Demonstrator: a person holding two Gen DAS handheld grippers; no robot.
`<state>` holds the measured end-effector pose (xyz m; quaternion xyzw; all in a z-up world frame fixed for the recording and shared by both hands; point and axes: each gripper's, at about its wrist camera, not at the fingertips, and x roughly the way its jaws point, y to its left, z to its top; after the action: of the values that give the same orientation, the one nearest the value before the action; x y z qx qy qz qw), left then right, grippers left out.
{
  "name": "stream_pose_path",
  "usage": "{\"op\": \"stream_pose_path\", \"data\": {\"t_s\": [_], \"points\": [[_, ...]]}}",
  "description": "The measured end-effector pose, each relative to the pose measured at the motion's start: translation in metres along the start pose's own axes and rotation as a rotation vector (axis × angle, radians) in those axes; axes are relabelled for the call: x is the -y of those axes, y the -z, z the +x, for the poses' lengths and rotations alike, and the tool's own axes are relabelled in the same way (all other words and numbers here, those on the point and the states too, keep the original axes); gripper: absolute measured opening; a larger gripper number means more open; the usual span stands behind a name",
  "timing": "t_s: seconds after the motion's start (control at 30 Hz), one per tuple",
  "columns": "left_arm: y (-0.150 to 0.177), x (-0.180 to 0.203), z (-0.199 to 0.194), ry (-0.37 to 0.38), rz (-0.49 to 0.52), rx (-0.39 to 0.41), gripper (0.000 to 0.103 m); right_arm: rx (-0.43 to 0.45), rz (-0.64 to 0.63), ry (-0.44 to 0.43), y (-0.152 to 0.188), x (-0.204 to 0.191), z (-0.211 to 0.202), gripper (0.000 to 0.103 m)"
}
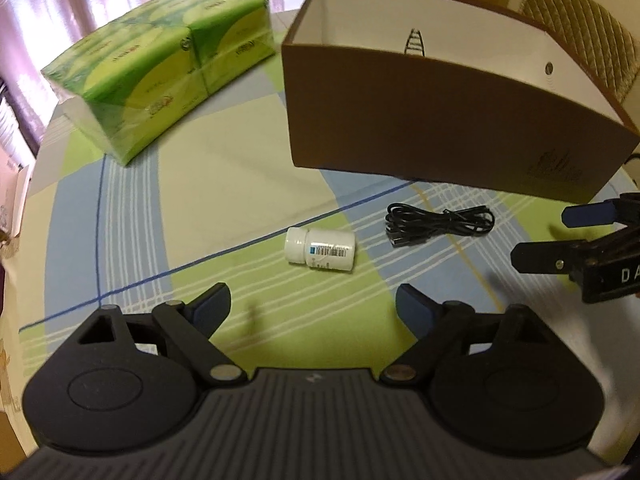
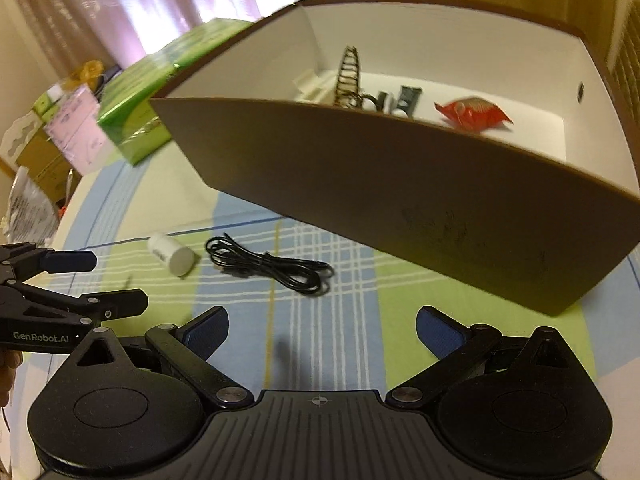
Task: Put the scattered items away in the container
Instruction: 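Grasp the white pill bottle with the left gripper while the right gripper grasps the black cable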
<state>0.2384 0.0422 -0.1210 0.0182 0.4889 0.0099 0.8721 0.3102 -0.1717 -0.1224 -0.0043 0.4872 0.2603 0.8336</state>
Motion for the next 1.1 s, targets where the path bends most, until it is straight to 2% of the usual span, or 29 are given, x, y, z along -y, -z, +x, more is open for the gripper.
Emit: {"op": "stream_pose_path", "data": {"t_s": [0.43,0.53,0.67,0.93,1.1], "points": [[-0.017,0.0,0.034,0.05,0.149,0.022,0.079,-0.013,0.097,0.094,0.015,-0.004,0.01,0.103],[-0.019,-0.001,0.039,0.074,0.173,0.033,0.068,-0.011,0.11,0.11,0.016,-0.009,0.01,0.103],[-0.017,-0.007,0.045,0.106,0.18,0.032,0.042,0.01,0.126,0.125,0.017,-0.021,0.011,0.103],[-0.009,-0.041,0.047,0.079,0.156,0.037,0.042,0.078,0.121,0.129,0.015,-0.055,0.028,0.103],[-0.007,-0.059,0.048,0.071,0.132,0.035,0.043,0.109,0.109,0.198,0.011,-0.075,0.051,0.103]]}}
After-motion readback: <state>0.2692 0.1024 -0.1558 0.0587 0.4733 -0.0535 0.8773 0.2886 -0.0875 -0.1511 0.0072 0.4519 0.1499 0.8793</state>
